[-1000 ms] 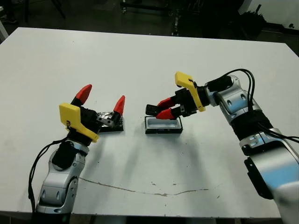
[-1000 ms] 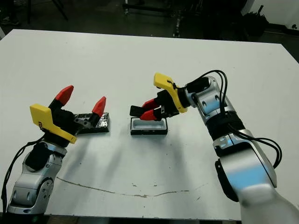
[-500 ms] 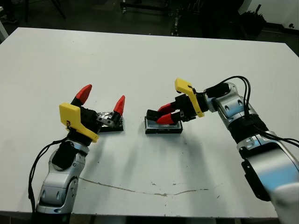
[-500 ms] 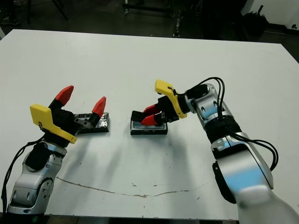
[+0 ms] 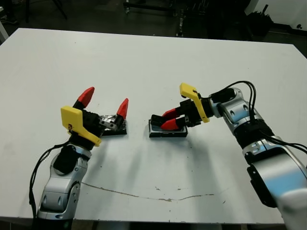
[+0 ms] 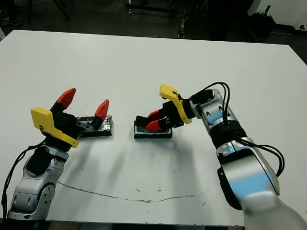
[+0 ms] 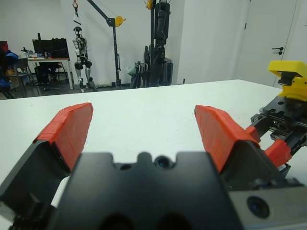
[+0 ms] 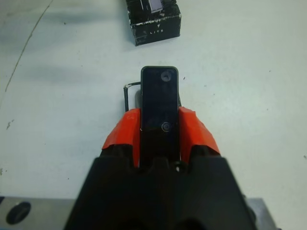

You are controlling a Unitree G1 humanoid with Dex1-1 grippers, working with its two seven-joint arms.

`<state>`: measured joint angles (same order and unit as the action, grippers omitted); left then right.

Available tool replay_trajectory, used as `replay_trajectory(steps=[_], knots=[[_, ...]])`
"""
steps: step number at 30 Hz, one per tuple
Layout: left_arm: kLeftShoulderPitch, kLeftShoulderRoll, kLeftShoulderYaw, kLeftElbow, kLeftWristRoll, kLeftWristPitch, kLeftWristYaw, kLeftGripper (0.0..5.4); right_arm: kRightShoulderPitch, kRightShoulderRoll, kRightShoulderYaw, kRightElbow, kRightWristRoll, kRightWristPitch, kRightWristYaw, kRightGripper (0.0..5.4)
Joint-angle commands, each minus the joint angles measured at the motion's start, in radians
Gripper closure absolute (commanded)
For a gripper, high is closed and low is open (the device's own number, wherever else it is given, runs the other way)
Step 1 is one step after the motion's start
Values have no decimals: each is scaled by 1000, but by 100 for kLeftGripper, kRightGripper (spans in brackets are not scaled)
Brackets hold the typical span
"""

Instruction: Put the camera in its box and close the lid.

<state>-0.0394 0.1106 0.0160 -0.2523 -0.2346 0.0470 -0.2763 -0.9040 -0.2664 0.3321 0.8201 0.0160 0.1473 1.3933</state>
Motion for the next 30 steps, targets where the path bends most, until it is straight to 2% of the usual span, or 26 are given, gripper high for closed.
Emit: replay_trajectory(steps=[1,3,10,20,24,28,30], knots=[[13,2,0,4,-6,12,-1,0,17,-27,-6,6,-8,-4,13,372],[14,-2,2,4,-15,15,-2,0,24,-40,-4,-3,-16,-21,6,372],[15,9,-1,1,5,12,1,0,18,-75,-5,16,-16,7,41,372],[14,1,0,9,-4,1,-5,0,25,-109,-8,61,-38,-68,18,372],[13,-2,1,9,-10,5,-5,0,19,-106,-2,83,-44,-59,14,372],[12,1,-1,6,-8,14,-2,0,-2,-101,11,89,-43,-18,50,372],[12,1,-1,5,-9,15,-2,0,-8,-99,13,94,-41,-31,70,335]])
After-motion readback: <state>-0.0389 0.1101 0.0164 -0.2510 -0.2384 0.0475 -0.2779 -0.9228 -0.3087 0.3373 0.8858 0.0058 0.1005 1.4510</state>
